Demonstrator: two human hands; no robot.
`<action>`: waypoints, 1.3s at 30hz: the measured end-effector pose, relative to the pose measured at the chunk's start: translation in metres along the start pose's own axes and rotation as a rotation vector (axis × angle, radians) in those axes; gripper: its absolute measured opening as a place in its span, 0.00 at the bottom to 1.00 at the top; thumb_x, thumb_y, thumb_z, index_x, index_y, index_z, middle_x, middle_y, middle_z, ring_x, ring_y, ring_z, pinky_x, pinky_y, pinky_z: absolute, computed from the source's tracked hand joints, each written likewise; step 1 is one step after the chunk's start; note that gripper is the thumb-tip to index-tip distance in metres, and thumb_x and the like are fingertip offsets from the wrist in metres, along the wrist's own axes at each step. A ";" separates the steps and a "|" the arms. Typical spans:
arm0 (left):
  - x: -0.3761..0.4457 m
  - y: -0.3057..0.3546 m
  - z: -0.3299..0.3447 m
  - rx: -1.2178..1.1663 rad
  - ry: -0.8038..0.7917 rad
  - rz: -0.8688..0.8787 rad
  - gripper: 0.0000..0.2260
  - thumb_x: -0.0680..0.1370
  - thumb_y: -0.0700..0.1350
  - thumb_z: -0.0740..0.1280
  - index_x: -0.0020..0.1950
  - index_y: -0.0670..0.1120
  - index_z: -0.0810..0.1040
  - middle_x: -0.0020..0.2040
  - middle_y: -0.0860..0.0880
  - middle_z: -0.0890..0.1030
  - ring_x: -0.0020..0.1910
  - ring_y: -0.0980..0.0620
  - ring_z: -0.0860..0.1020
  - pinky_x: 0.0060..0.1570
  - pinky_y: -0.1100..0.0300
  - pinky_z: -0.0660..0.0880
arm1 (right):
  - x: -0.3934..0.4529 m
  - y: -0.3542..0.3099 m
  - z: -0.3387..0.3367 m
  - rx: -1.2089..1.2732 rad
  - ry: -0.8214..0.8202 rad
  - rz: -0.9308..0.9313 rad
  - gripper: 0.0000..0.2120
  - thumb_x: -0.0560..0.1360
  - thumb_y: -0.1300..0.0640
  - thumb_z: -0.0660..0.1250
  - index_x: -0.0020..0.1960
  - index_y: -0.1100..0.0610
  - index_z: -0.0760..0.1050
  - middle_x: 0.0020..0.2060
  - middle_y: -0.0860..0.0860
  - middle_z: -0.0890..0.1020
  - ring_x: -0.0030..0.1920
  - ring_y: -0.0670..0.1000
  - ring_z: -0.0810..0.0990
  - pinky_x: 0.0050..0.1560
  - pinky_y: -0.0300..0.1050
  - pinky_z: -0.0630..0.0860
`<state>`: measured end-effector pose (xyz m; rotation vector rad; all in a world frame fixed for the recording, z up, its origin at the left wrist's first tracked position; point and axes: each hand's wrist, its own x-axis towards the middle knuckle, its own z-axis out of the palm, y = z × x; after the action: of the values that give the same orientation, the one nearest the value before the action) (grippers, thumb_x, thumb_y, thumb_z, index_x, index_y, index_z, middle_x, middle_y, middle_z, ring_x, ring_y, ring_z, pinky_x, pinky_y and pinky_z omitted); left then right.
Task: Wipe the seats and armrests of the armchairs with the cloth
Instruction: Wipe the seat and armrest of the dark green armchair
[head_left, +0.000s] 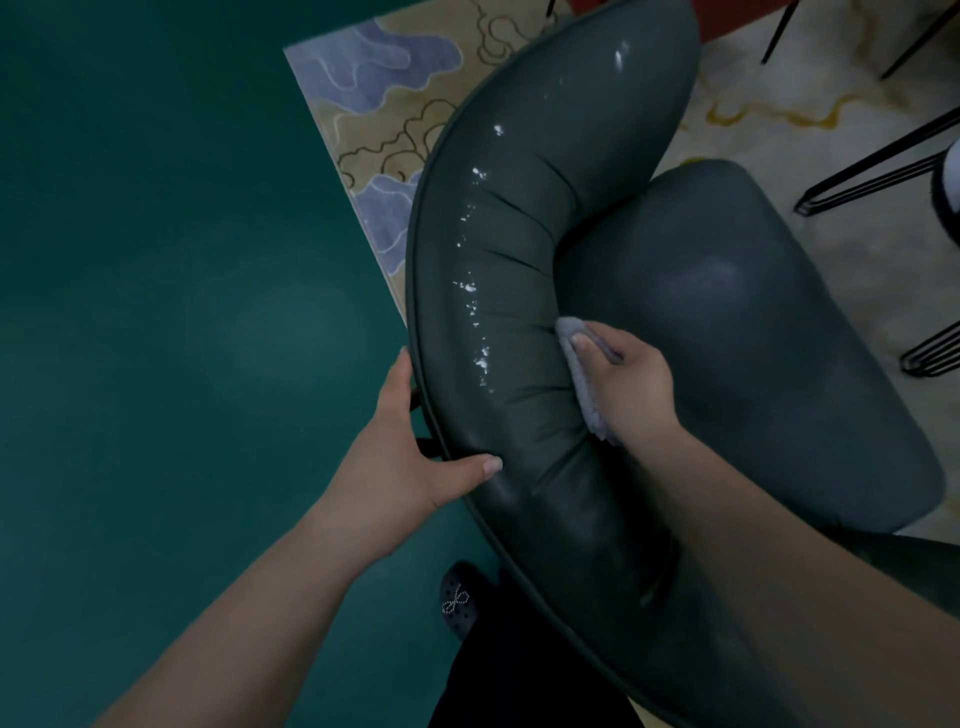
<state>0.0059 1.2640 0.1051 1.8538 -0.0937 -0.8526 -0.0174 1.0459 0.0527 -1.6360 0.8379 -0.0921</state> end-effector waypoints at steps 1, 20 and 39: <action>0.000 0.002 -0.001 0.008 0.004 -0.008 0.54 0.56 0.57 0.79 0.74 0.70 0.50 0.71 0.63 0.68 0.59 0.51 0.80 0.63 0.49 0.73 | 0.002 -0.002 -0.005 -0.029 0.011 0.015 0.12 0.78 0.55 0.66 0.60 0.54 0.79 0.51 0.45 0.82 0.51 0.41 0.80 0.46 0.21 0.71; 0.011 0.013 -0.009 0.080 0.044 -0.050 0.53 0.64 0.48 0.80 0.78 0.62 0.48 0.66 0.68 0.69 0.53 0.63 0.79 0.57 0.61 0.75 | -0.025 -0.044 0.041 -0.307 -0.235 -0.572 0.18 0.71 0.41 0.68 0.61 0.40 0.76 0.46 0.41 0.74 0.49 0.39 0.77 0.52 0.31 0.72; 0.027 0.015 -0.025 0.133 -0.062 -0.116 0.59 0.65 0.42 0.79 0.75 0.65 0.37 0.52 0.79 0.73 0.52 0.68 0.78 0.51 0.65 0.78 | -0.022 -0.045 0.033 -0.219 -0.117 -0.540 0.17 0.73 0.44 0.68 0.60 0.46 0.78 0.46 0.44 0.76 0.50 0.43 0.79 0.54 0.40 0.76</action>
<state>0.0455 1.2646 0.1087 1.9727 -0.0844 -1.0048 0.0035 1.0855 0.0924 -2.0212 0.3072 -0.2869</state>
